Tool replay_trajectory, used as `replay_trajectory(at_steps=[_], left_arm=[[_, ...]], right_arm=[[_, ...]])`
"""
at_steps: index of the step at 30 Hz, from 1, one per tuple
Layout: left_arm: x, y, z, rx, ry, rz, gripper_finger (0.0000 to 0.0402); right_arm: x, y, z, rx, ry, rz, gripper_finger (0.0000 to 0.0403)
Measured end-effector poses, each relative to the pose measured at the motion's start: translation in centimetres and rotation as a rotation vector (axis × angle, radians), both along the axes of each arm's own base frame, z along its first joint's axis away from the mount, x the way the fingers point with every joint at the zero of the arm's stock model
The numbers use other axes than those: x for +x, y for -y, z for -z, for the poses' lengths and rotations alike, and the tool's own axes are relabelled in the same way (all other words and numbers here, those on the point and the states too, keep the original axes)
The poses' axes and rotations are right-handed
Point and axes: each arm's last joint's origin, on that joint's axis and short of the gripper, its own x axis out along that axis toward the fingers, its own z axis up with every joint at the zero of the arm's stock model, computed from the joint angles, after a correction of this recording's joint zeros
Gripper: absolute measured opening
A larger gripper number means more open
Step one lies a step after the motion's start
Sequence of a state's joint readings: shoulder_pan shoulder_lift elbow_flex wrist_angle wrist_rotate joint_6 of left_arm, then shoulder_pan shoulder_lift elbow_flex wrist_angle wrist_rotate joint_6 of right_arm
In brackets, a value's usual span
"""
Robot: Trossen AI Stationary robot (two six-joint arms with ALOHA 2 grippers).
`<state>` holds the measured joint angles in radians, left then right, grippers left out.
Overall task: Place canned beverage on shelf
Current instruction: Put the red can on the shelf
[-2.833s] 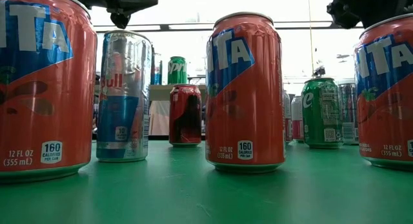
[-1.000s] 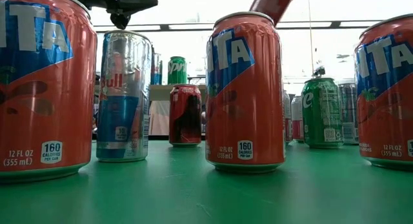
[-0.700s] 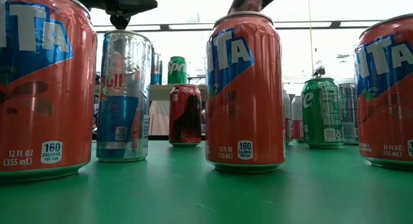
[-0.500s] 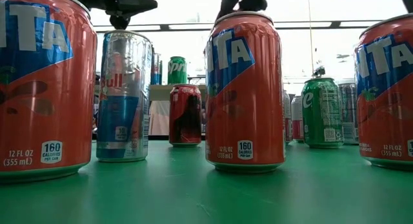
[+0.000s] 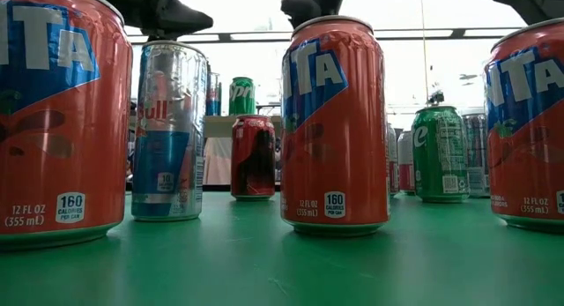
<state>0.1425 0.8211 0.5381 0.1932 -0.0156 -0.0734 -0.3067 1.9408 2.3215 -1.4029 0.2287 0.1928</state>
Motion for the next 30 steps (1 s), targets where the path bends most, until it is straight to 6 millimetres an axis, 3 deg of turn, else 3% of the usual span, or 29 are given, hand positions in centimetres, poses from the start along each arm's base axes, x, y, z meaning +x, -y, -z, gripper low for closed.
replay_trajectory(at_steps=[13, 30], left_arm=[[0.0, 0.0, -0.1, 0.003, 0.016, 0.0, 0.0], [0.0, 0.0, -0.1, -0.009, 0.017, -0.001, 0.0]], right_arm=[[-0.6, 1.7, 0.0, -0.01, -0.009, 0.018, 0.0299], [-0.6, 2.0, 0.8, -0.001, -0.037, 0.02, 0.0299]])
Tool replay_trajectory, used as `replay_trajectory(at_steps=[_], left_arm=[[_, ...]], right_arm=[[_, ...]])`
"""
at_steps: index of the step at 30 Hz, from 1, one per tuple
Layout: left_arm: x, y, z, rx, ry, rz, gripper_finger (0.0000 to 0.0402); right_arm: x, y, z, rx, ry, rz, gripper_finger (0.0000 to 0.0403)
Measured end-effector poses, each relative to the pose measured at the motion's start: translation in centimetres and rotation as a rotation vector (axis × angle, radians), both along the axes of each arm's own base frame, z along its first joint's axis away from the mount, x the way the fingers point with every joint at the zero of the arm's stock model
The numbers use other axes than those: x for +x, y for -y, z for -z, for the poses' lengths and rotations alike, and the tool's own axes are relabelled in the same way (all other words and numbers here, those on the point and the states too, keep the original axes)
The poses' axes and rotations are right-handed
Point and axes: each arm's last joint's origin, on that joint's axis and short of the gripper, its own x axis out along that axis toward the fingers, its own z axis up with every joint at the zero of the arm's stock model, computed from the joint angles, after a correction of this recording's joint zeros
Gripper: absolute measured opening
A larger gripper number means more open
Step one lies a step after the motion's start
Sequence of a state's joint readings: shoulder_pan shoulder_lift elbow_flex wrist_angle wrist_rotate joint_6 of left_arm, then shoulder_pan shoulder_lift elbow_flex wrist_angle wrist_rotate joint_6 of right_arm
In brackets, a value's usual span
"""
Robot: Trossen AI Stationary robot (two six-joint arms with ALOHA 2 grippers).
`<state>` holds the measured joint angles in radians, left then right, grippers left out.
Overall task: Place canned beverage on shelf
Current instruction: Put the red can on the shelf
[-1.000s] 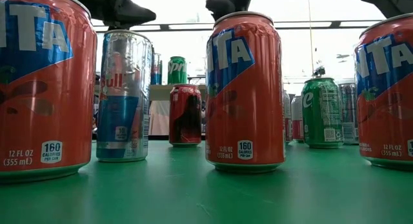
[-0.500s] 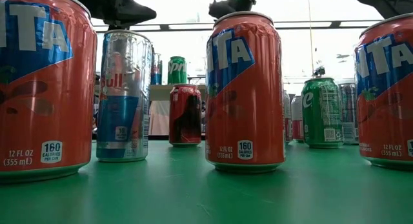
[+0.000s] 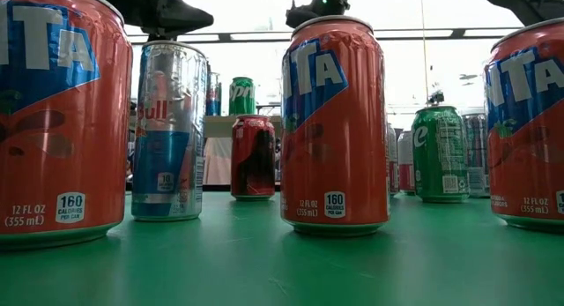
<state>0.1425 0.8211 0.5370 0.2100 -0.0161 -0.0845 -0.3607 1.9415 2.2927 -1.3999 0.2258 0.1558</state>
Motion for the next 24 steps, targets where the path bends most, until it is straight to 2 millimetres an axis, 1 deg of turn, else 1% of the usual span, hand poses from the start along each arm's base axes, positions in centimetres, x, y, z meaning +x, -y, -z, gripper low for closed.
replay_trajectory(at_steps=[4, 24], left_arm=[[0.0, 0.0, 0.0, 0.0, 0.0, 0.0, 0.0], [0.0, 0.0, 0.0, 0.0, 0.0, 0.0, 0.0]], right_arm=[[0.08, 0.04, 0.38, 0.001, -0.01, -0.001, 0.0299], [0.23, 0.36, 0.3, -0.013, 0.01, -0.01, 0.0299]])
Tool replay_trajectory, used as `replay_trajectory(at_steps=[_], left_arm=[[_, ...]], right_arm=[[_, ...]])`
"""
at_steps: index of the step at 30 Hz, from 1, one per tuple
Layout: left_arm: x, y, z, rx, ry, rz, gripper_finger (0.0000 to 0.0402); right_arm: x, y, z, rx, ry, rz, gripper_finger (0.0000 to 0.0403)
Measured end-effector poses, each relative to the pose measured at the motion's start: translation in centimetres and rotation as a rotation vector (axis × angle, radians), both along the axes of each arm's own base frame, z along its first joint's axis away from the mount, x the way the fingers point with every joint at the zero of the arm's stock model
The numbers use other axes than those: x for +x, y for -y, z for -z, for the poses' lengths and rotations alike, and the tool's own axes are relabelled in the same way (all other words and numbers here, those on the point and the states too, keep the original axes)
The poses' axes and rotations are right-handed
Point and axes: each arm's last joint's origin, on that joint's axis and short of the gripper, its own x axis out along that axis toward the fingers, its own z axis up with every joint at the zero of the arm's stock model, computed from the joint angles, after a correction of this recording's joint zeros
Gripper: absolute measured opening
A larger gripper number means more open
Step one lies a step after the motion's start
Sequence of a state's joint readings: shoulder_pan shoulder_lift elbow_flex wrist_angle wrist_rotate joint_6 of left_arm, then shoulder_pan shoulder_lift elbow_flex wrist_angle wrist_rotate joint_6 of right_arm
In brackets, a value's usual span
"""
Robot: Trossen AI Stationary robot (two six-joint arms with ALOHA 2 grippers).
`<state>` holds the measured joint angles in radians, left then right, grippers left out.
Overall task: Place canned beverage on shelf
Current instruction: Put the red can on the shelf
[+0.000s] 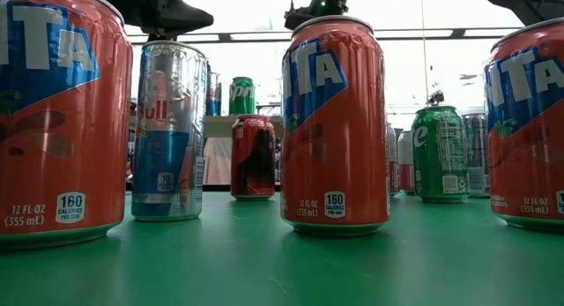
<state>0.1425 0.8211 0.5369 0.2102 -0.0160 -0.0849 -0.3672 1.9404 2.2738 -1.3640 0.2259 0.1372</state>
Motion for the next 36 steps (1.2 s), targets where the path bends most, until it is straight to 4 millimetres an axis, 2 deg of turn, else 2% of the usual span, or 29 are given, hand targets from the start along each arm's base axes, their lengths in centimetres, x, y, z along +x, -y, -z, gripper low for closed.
replay_trajectory(at_steps=[36], left_arm=[[0.01, 0.0, -0.23, 0.005, 0.024, 0.0, 0.0]], right_arm=[[0.36, 0.15, -0.14, -0.01, 0.045, 0.017, 0.0315]])
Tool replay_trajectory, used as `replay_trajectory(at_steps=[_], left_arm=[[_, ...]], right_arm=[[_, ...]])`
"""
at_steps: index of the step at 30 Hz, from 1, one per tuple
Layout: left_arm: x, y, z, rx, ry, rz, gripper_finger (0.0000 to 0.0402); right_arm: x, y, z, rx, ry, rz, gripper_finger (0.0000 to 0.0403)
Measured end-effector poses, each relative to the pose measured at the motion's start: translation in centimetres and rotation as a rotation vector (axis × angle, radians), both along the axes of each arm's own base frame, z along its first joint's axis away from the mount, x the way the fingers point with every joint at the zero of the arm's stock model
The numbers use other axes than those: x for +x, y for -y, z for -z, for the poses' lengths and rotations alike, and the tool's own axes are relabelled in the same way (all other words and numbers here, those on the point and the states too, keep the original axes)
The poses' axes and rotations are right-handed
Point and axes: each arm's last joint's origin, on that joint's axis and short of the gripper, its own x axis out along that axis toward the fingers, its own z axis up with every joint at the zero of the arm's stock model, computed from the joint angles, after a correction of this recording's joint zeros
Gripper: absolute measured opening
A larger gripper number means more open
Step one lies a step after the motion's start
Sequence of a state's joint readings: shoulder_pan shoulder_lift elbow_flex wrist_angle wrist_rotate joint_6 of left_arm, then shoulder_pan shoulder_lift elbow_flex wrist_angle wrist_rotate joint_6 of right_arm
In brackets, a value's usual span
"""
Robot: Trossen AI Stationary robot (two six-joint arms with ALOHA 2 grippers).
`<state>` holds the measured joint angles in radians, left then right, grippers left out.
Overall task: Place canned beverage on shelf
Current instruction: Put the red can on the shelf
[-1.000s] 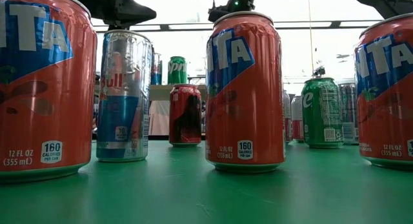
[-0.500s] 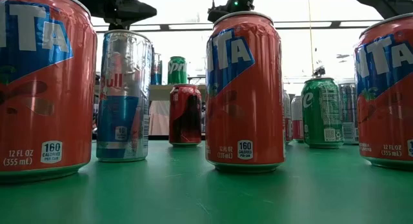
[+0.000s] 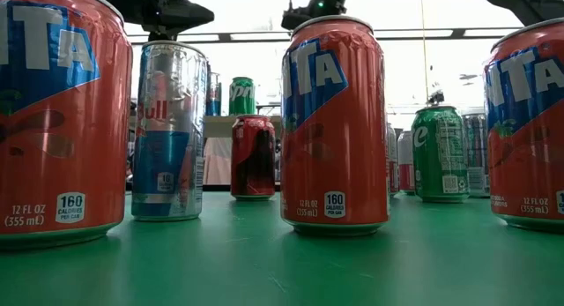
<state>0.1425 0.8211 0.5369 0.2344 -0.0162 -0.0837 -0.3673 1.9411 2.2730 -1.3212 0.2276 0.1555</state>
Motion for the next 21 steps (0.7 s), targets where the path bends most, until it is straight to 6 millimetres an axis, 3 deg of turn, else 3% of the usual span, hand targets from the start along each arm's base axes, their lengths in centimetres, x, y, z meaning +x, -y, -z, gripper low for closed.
replay_trajectory(at_steps=[21], left_arm=[[0.0, 0.0, 0.0, 0.017, -0.003, 0.001, 0.0]], right_arm=[[0.06, 0.01, 0.05, 0.0, 0.002, 0.001, 0.0316]])
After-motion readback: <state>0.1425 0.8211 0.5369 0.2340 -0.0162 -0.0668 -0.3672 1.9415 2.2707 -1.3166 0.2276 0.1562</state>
